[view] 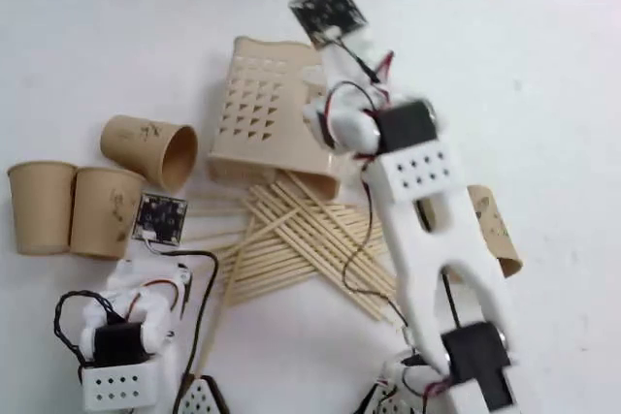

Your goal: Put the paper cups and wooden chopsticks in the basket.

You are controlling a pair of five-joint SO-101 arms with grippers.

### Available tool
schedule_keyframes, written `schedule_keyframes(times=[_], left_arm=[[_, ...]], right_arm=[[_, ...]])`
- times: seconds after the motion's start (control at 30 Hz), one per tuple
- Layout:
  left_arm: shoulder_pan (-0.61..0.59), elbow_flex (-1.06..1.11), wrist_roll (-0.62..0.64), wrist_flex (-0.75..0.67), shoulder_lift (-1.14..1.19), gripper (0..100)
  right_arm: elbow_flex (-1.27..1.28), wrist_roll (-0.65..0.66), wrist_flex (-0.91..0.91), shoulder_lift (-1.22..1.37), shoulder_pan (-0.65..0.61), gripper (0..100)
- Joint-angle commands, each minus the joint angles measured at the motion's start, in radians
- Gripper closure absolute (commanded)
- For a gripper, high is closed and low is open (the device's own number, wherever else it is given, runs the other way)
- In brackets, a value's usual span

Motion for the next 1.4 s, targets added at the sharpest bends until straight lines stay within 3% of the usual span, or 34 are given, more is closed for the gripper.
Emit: schedule_keyframes(times=[0.0, 0.43, 0.6, 1.13, 1.37], left_arm=[[-0.004, -0.003, -0.006, 0.006, -0.015, 91], [-0.004, -0.003, -0.006, 0.006, -0.015, 91], [-0.004, -0.003, -0.006, 0.006, -0.015, 91], [-0.004, -0.003, -0.006, 0.006, -0.015, 91], [-0.004, -0.003, -0.006, 0.006, -0.015, 91]], right_arm=[[-0.095, -0.009, -0.093, 0.113, -0.007, 74.1], [-0.104, -0.011, -0.165, 0.369, 0.022, 87.7], [-0.098, -0.155, -0.174, 0.364, 0.047, 89.8], [-0.094, -0.192, 0.061, 0.096, 0.008, 84.3], [0.31, -0.106, -0.24, -0.093, 0.031, 84.2]])
